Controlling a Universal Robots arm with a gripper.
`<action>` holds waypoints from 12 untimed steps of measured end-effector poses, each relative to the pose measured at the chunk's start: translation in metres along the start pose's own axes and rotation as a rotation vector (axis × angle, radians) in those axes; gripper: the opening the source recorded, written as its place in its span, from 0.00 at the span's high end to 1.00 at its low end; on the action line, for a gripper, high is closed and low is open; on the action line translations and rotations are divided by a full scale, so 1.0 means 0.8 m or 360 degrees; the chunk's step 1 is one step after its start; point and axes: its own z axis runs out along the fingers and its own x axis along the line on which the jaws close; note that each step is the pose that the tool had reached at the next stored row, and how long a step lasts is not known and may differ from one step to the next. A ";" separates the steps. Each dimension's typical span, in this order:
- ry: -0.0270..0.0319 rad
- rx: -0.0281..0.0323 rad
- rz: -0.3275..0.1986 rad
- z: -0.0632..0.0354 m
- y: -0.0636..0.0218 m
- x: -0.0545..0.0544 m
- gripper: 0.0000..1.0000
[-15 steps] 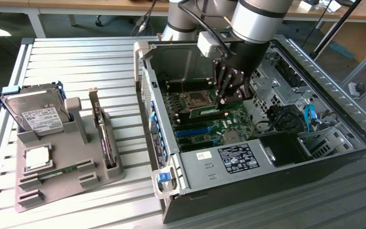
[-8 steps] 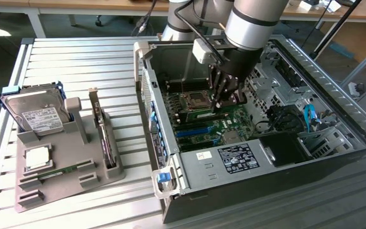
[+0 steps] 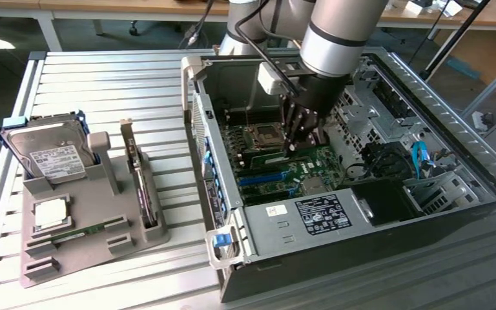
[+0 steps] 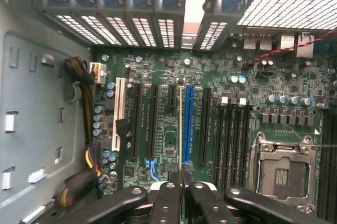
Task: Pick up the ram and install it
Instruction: 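Insert the ram into the slot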
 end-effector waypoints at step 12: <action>-0.00002 0.00001 0.0000 0.026 -0.004 -0.033 0.87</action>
